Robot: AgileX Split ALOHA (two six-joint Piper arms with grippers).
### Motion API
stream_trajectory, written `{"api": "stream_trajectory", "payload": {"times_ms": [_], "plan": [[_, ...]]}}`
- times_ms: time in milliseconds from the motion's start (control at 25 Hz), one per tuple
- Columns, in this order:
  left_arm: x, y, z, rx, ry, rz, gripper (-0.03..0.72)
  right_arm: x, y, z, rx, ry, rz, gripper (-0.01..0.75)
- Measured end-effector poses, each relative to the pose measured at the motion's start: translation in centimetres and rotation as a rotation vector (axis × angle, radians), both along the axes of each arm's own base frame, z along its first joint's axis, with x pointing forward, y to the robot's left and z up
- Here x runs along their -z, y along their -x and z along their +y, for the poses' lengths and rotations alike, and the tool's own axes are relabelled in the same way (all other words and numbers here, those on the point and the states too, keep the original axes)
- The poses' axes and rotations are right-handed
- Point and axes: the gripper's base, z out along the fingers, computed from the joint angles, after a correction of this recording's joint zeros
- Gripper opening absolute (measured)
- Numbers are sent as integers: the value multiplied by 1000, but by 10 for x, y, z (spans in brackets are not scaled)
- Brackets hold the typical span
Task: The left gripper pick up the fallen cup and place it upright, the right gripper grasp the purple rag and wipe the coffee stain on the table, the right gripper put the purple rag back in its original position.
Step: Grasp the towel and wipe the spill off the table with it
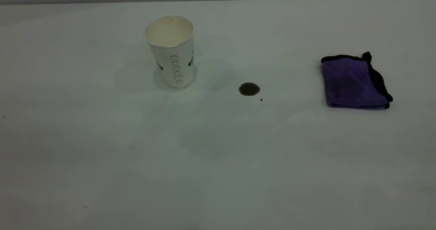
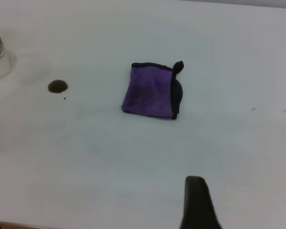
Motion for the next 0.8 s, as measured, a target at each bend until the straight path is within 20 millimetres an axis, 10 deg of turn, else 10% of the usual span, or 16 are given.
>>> {"api": "stream_trajectory", "payload": {"times_ms": [800], "plan": [[-10, 62, 19, -333, 81, -456, 550, 0, 0, 1, -5, -9, 1, 535]]}}
